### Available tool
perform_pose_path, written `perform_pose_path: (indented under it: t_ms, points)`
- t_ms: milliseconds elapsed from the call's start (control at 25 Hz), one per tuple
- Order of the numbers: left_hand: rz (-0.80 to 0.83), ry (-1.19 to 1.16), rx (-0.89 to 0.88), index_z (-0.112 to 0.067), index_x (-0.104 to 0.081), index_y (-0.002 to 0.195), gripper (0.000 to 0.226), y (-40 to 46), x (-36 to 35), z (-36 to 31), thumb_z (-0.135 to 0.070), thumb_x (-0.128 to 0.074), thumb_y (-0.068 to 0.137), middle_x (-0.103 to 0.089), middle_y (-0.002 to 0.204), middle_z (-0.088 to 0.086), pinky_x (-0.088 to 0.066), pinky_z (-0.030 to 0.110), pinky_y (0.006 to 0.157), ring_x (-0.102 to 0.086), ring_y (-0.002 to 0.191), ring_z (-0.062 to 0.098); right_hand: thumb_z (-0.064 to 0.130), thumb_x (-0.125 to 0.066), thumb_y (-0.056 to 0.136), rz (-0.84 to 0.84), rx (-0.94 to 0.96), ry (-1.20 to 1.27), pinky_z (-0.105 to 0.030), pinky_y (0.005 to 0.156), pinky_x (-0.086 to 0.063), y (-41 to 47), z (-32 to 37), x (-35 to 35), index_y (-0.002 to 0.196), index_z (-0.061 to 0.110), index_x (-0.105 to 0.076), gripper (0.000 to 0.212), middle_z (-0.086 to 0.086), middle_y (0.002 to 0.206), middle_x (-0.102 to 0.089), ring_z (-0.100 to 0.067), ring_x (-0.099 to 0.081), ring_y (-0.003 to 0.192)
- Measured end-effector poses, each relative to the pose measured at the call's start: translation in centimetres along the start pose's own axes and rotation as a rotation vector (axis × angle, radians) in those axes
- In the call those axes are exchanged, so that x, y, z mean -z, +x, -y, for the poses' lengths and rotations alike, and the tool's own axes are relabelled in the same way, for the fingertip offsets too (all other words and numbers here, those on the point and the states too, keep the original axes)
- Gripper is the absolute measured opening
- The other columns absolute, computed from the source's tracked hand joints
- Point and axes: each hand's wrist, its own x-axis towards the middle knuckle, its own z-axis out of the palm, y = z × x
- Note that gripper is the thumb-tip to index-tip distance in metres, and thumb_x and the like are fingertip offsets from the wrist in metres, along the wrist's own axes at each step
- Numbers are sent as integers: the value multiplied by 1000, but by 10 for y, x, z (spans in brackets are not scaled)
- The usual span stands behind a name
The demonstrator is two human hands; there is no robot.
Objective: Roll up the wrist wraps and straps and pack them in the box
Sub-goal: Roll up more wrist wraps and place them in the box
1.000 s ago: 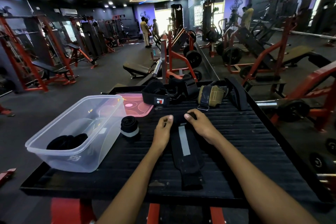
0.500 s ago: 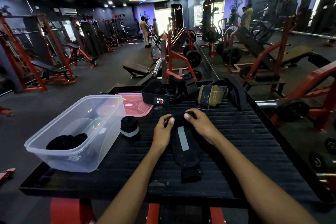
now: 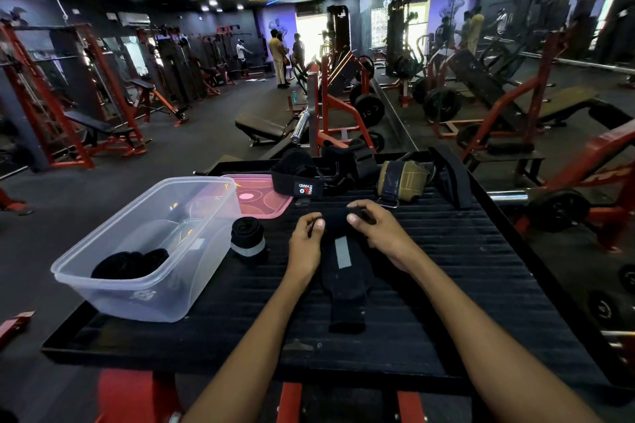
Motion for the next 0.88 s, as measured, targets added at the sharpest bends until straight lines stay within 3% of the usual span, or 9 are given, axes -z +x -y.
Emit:
perform_pose_path:
  t_ms: [120, 240, 320, 360, 480, 600, 680, 760, 880]
  points:
    - [-10, 20, -43, -5, -52, 122, 27, 2, 2, 2, -13, -46, 97, -57, 116, 6, -44, 24, 91, -53, 106, 16, 41, -55, 91, 38, -74, 13, -13, 57, -36, -2, 3, -1, 114, 18, -58, 33, 12, 83, -57, 0, -50, 68]
    - [0, -36, 73, -11, -53, 119, 26, 4, 0, 3, -22, -46, 97, -60, 117, 7, -46, 38, 95, -57, 109, 22, 24, -56, 94, 51, -62, 78, -28, 82, -52, 0, 0, 0, 121, 16, -56, 28, -2, 112, -65, -14, -62, 101]
    - [-5, -37, 66, -4, -52, 121, 28, 3, 1, 4, -19, -46, 97, -59, 117, 10, -47, 28, 91, -56, 107, 22, 12, -57, 92, 69, -60, 141, -39, 96, -50, 1, 0, 0, 118, 19, -57, 26, -5, 117, -63, -21, -60, 111]
    - [-9, -17, 37, -2, -51, 122, 28, 3, 1, 2, -14, -45, 98, -57, 116, 9, -46, 24, 89, -54, 106, 21, 13, -58, 92, 77, -68, 154, -38, 95, -50, 0, 2, 0, 116, 20, -58, 26, -3, 116, -63, -19, -60, 110]
    - [10, 6, -14, -3, -48, 126, 30, 1, 2, -2, -9, -44, 97, -55, 116, 6, -42, 27, 91, -53, 107, 18, 32, -60, 91, 13, -58, 80, -23, 79, -49, -4, 8, -3, 117, 19, -59, 30, 1, 115, -62, -11, -60, 102]
    - [39, -134, 74, -7, -53, 120, 28, -1, 2, -3, -22, -44, 98, -58, 114, 11, -48, 43, 94, -58, 106, 26, 20, -61, 90, -10, 27, 44, -31, 87, -50, -2, 5, -2, 110, 21, -61, 19, -6, 116, -63, -20, -60, 108]
    - [68, -225, 181, -11, -57, 111, 32, -1, 3, -2, -36, -45, 97, -62, 109, 13, -56, 46, 82, -63, 100, 30, 7, -59, 89, 32, 58, 53, -31, 88, -51, -3, 6, -2, 108, 22, -59, 24, -5, 112, -63, -20, -60, 105]
    - [79, -308, 219, -9, -56, 108, 25, -4, 3, -7, -29, -44, 98, -61, 101, 11, -59, 32, 60, -64, 86, 22, 4, -59, 88, 49, 69, 82, -17, 73, -49, -6, 11, -2, 107, 21, -60, 25, 1, 104, -62, -12, -59, 95]
    - [84, -389, 200, -9, -57, 106, 20, -1, 3, -7, -14, -39, 98, -61, 96, 8, -55, 31, 57, -62, 82, 18, 7, -59, 88, 11, 88, 96, -11, 63, -42, -8, 14, -2, 99, 22, -64, 20, 3, 102, -61, -8, -56, 88]
